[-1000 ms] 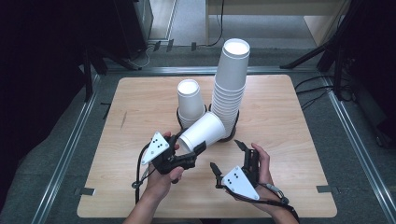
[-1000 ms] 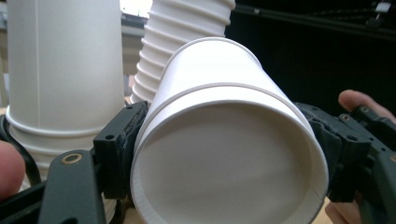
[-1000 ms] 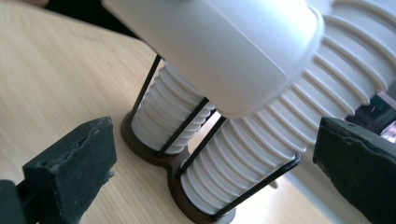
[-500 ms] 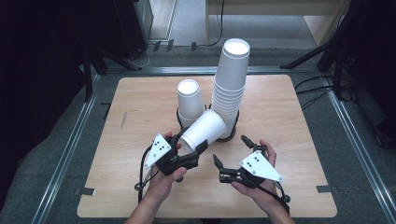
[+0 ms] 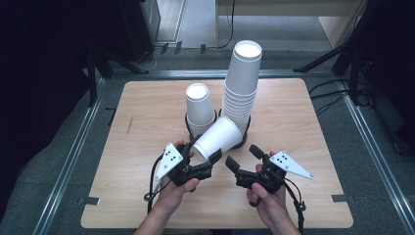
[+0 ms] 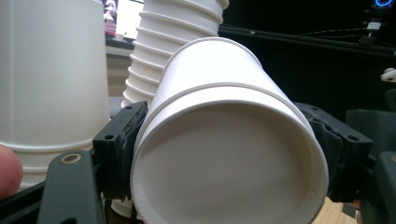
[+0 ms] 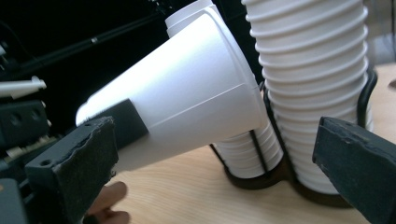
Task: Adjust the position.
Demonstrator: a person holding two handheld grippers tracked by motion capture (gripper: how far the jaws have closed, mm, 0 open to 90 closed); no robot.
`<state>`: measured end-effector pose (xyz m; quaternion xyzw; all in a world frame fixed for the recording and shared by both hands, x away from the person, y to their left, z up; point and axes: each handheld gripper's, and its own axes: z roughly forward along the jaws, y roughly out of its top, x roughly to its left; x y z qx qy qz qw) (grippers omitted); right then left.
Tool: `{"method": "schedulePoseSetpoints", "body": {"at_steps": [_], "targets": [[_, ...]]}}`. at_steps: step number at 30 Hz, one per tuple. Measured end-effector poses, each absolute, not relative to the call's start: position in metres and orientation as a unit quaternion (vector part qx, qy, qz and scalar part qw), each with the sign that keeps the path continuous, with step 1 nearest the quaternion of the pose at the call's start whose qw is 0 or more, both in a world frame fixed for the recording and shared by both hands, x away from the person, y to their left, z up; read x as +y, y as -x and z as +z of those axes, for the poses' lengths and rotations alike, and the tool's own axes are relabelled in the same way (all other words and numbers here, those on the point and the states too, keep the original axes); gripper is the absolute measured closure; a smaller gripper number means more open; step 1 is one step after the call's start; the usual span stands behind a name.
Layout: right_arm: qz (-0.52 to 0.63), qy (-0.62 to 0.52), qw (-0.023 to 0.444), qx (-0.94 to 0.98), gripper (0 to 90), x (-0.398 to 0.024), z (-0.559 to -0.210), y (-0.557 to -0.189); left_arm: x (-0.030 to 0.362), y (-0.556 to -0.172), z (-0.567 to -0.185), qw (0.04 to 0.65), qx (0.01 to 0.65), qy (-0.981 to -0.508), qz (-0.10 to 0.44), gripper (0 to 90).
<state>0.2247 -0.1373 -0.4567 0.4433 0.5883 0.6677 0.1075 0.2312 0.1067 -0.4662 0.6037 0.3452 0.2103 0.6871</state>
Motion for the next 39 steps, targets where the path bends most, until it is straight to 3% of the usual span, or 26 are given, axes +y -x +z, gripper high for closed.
{"method": "schedulePoseSetpoints", "body": {"at_steps": [7,25,39], "targets": [[0.679,-0.493,0.016,0.544,0.1,-0.142,-0.462,-0.23,0.1,-0.23,-0.47,0.685,0.337,-0.609,0.215,22.9],[0.674,-0.602,-0.135,0.407,0.0,-0.16,-0.471,-0.233,0.081,-0.224,-0.481,0.682,0.326,-0.62,0.21,23.0],[0.659,-0.628,-0.193,0.365,0.0,-0.159,-0.476,-0.233,0.067,-0.219,-0.486,0.674,0.316,-0.637,0.202,23.0]]}}
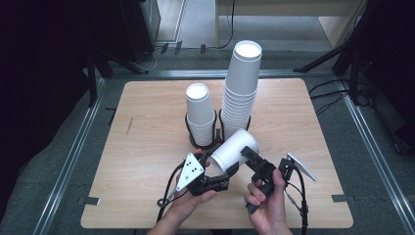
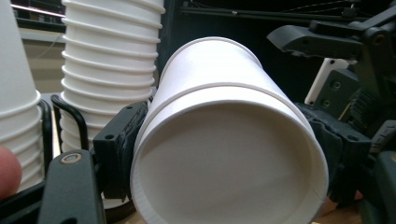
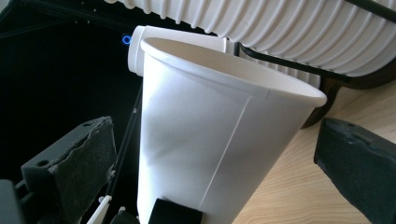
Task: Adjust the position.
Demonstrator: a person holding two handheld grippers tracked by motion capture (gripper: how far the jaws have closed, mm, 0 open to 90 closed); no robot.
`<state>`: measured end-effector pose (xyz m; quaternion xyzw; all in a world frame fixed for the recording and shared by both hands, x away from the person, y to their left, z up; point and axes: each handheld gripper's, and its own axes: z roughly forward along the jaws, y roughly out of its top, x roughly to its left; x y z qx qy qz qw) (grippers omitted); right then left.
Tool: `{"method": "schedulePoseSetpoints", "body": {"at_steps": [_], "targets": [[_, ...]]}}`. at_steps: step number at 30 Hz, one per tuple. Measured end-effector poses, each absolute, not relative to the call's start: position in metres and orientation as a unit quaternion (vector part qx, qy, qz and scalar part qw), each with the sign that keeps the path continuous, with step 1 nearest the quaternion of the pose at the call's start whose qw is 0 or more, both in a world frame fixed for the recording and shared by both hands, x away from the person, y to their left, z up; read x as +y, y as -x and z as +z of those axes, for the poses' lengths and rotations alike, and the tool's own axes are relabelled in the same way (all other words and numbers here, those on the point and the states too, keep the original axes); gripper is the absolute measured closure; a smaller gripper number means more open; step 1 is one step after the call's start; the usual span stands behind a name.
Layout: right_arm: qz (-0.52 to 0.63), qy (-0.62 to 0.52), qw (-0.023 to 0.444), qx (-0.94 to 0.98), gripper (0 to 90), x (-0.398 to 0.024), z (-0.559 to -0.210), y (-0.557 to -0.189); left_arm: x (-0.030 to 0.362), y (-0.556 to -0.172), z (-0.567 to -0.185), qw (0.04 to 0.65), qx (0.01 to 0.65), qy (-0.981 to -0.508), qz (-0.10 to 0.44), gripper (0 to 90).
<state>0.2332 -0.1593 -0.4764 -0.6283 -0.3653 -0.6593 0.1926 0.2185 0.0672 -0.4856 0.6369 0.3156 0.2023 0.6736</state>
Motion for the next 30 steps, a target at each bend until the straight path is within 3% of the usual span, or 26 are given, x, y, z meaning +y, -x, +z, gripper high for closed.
{"method": "schedulePoseSetpoints", "body": {"at_steps": [30], "targets": [[-0.654,0.643,0.21,-0.339,1.5,-0.159,-0.487,-0.24,0.052,-0.211,-0.489,0.669,0.299,-0.654,0.186,23.0]]}}
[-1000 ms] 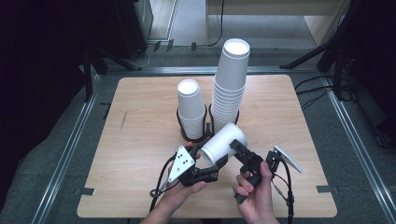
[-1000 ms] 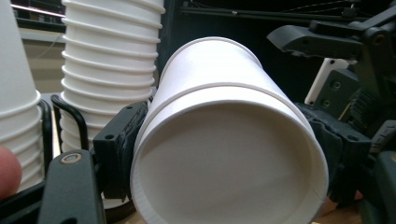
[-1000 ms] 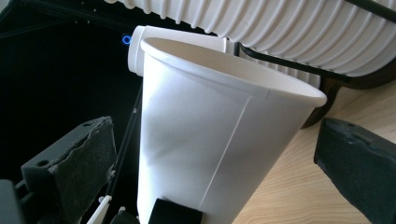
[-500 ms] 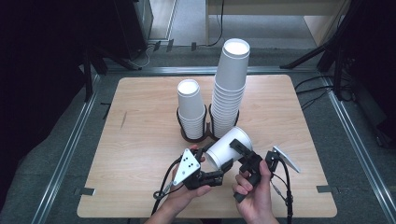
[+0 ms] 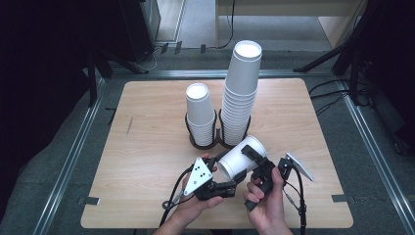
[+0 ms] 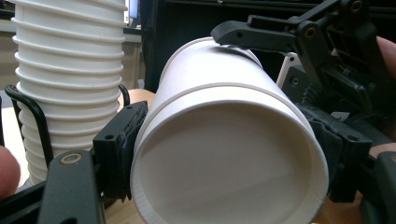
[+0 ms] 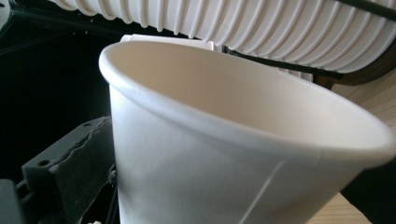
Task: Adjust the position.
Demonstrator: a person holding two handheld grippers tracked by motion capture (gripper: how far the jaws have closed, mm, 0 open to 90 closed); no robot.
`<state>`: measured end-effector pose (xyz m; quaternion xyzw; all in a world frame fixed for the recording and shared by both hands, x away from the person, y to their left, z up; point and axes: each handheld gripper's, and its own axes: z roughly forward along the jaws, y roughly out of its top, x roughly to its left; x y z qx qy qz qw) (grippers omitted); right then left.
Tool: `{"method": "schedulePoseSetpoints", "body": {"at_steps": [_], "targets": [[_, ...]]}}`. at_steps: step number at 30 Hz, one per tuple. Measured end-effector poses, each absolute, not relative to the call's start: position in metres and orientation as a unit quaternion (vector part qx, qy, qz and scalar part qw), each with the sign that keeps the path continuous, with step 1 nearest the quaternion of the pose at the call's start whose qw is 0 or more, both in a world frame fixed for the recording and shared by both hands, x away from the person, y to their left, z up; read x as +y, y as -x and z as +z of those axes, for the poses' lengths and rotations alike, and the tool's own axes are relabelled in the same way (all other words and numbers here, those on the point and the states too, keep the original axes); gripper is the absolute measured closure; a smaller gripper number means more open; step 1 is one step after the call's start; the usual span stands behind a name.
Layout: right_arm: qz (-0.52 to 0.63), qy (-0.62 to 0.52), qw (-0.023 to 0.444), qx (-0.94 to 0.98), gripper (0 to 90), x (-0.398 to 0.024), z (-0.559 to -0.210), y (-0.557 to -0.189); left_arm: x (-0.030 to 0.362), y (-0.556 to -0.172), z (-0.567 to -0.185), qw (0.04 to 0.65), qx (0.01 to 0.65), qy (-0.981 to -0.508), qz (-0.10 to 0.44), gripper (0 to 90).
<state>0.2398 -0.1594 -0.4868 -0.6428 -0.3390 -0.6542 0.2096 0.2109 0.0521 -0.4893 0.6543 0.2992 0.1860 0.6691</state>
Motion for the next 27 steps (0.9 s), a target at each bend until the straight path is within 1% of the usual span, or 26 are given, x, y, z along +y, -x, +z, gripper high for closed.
{"method": "schedulePoseSetpoints", "body": {"at_steps": [3,8,12,18,20,22,27], "targets": [[-0.654,0.65,0.204,-0.33,5.5,-0.16,-0.487,-0.24,0.051,-0.21,-0.49,0.668,0.297,-0.656,0.188,23.0],[-0.658,0.647,0.208,-0.323,8.6,-0.16,-0.487,-0.239,0.051,-0.21,-0.49,0.667,0.294,-0.657,0.19,22.9],[-0.662,0.643,0.2,-0.33,10.8,-0.159,-0.486,-0.238,0.052,-0.211,-0.49,0.668,0.296,-0.657,0.185,22.2],[-0.662,0.641,0.186,-0.341,13.6,-0.157,-0.486,-0.238,0.052,-0.212,-0.487,0.643,0.308,-0.676,0.186,18.9],[-0.668,0.636,0.171,-0.347,13.7,-0.156,-0.485,-0.237,0.053,-0.213,-0.486,0.641,0.315,-0.678,0.175,12.9],[-0.671,0.631,0.145,-0.363,13.7,-0.155,-0.481,-0.236,0.056,-0.215,-0.485,0.641,0.319,-0.678,0.169,9.9],[-0.68,0.619,0.09,-0.383,13.8,-0.154,-0.475,-0.233,0.061,-0.216,-0.481,0.642,0.319,-0.681,0.147,7.9]]}}
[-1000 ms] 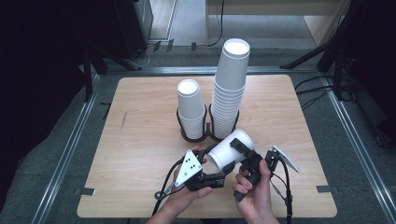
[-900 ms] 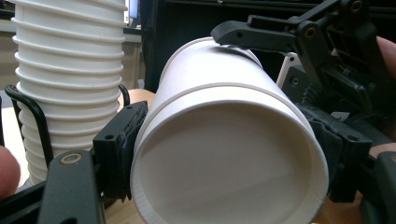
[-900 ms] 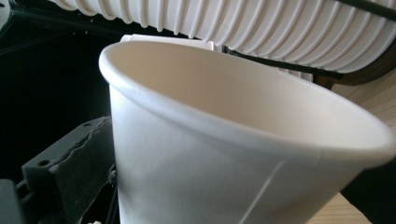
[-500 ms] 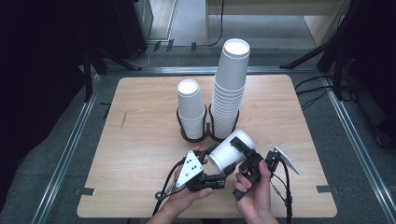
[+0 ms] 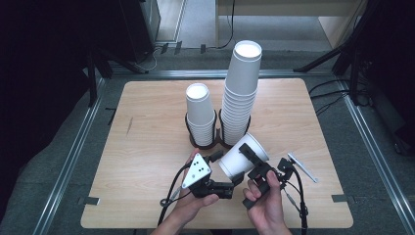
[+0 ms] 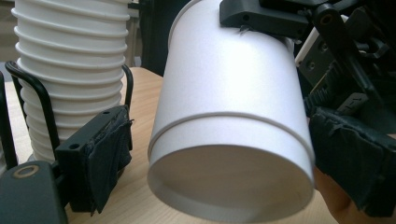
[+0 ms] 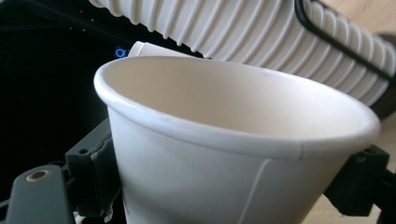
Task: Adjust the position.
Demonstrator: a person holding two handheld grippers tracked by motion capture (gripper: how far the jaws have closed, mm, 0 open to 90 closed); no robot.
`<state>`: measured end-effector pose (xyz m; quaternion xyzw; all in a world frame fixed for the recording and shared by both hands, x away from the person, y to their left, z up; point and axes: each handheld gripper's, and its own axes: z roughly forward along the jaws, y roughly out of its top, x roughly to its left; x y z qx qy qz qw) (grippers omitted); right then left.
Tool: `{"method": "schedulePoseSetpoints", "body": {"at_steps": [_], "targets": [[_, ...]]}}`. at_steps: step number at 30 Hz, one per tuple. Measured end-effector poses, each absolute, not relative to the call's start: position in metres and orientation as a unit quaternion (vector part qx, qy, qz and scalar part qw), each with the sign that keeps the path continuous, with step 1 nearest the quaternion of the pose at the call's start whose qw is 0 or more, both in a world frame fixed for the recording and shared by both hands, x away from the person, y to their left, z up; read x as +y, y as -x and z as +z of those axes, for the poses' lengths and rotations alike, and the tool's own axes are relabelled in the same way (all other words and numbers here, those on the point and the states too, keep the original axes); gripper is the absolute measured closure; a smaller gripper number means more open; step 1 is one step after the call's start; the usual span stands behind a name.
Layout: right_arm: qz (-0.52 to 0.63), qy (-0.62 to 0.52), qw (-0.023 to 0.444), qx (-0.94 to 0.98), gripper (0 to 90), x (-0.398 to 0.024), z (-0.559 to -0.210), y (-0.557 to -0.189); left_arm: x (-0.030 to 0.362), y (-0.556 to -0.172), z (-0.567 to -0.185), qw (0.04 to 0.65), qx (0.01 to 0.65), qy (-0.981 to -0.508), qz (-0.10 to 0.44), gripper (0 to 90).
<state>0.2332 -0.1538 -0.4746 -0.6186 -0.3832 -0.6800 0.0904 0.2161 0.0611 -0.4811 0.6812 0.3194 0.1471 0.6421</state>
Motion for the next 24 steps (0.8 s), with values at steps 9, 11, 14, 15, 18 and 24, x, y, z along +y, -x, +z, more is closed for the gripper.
{"method": "schedulePoseSetpoints", "body": {"at_steps": [9,11,14,15,18,24], "targets": [[-0.685,0.593,0.013,-0.424,13.9,-0.151,-0.464,-0.229,0.062,-0.217,-0.48,0.636,0.319,-0.69,0.137,6.7],[-0.685,0.585,-0.006,-0.435,13.9,-0.15,-0.462,-0.227,0.062,-0.218,-0.48,0.634,0.319,-0.691,0.137,6.6],[-0.681,0.573,-0.037,-0.454,13.9,-0.149,-0.459,-0.226,0.063,-0.218,-0.48,0.633,0.321,-0.691,0.136,6.6],[-0.682,0.569,-0.039,-0.457,13.9,-0.149,-0.457,-0.226,0.064,-0.218,-0.48,0.634,0.322,-0.69,0.136,6.6],[-0.68,0.556,-0.074,-0.472,13.8,-0.148,-0.453,-0.224,0.065,-0.219,-0.48,0.633,0.321,-0.691,0.139,6.6],[-0.672,0.54,-0.133,-0.49,13.8,-0.148,-0.445,-0.222,0.064,-0.219,-0.481,0.63,0.319,-0.695,0.138,6.6]]}}
